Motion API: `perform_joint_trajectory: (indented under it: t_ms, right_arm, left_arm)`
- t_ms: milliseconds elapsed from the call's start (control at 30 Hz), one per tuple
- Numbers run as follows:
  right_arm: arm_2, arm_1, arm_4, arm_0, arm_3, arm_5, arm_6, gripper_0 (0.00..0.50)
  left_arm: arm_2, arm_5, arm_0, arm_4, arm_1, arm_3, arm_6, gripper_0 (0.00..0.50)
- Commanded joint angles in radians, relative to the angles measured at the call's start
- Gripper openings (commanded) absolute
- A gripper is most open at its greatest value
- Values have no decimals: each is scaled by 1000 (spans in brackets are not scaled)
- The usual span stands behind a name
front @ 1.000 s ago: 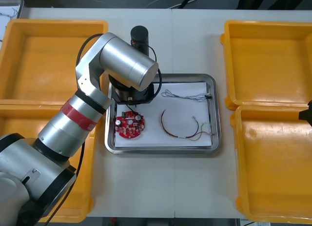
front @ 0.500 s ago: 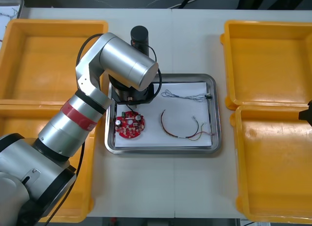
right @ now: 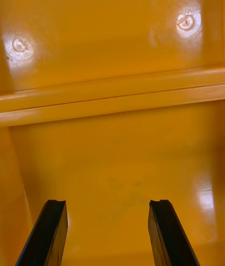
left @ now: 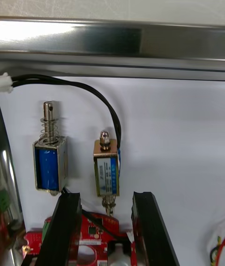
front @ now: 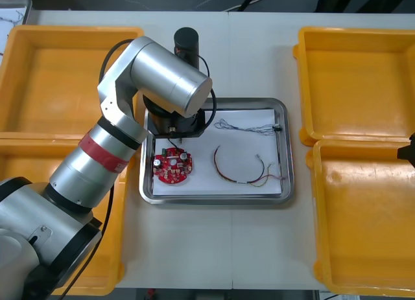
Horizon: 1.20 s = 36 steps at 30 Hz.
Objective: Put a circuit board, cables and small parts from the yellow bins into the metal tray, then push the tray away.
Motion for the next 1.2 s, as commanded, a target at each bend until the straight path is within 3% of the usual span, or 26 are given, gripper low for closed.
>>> perform_joint_trajectory:
  t_ms: [33, 300, 400, 633, 1000, 1200]
  right_arm:
    - [-23, -38, -7, 14, -33, 3, -22, 500]
    - [-23, -38, -7, 14, -33, 3, -22, 500]
    - [-23, -38, -7, 14, -33, 3, -22, 500]
    - [-23, -38, -7, 14, -33, 3, -22, 500]
    - [-38, -50, -26, 11, -79, 3, -17, 500]
    - [-26, -69, -94, 10, -86, 3, -14, 500]
  left_arm:
    - [56, 57, 2, 25, -25, -92, -89, 317]
    - [119, 187, -19, 75, 6, -212, -100, 317]
    - [155, 202, -21, 138, 48, -262, -107, 317]
    - [251, 202, -21, 282, 167, -358, -127, 319]
    - [298, 202, 9, 439, 397, -388, -193, 382]
    - [344, 202, 58, 523, 519, -394, -259, 384]
